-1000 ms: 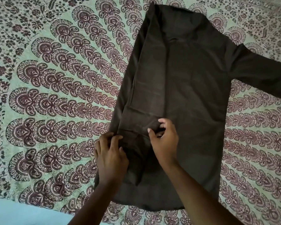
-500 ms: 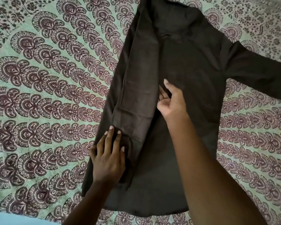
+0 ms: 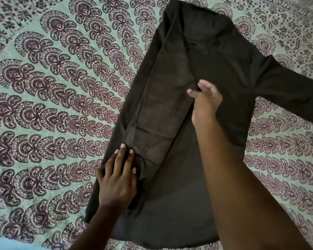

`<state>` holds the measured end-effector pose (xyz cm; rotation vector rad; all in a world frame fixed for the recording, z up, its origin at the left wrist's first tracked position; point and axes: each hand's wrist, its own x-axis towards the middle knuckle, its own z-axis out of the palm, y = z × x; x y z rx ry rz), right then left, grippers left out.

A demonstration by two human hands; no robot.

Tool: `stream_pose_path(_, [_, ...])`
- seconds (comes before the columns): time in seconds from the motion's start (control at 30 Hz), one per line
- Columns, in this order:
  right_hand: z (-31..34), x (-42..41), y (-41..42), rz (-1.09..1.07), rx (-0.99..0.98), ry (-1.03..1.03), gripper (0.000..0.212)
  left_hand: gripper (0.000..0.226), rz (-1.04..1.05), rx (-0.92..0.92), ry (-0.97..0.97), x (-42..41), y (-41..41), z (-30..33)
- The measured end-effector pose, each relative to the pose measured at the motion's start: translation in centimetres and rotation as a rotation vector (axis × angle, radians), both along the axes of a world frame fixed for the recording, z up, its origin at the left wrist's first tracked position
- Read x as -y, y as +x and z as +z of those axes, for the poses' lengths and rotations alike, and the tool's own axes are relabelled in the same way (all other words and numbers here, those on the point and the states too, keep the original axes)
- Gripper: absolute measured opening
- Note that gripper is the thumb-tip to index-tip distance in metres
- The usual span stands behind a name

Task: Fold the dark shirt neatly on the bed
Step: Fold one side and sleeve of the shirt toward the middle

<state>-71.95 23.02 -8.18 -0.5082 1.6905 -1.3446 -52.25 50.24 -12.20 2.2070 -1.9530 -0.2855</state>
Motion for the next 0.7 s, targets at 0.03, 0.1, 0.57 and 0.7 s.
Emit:
stream_pose_path(0.03, [-0.2, 0.2, -0.3, 0.086, -0.078, -0.012, 0.045, 0.053, 0.0, 0.001, -0.009, 0.0, 0.0, 0.0])
stream_pose_path(0.1, [-0.3, 0.6, -0.8, 0.229, -0.225, -0.01, 0.043, 0.053, 0.002, 0.004, -0.013, 0.0, 0.0, 0.0])
stream_pose_path(0.57, [-2.3, -11.9, 4.0, 1.539, -1.429, -0.5, 0.063, 0.054, 0.003, -0.02, 0.039, 0.0, 0.2, 0.2])
stream_pose_path(0.7, [-3.0, -7.7, 3.4, 1.563, -1.604, -0.414, 0.077, 0.055, 0.011, -0.024, 0.013, -0.1, 0.1, 0.1])
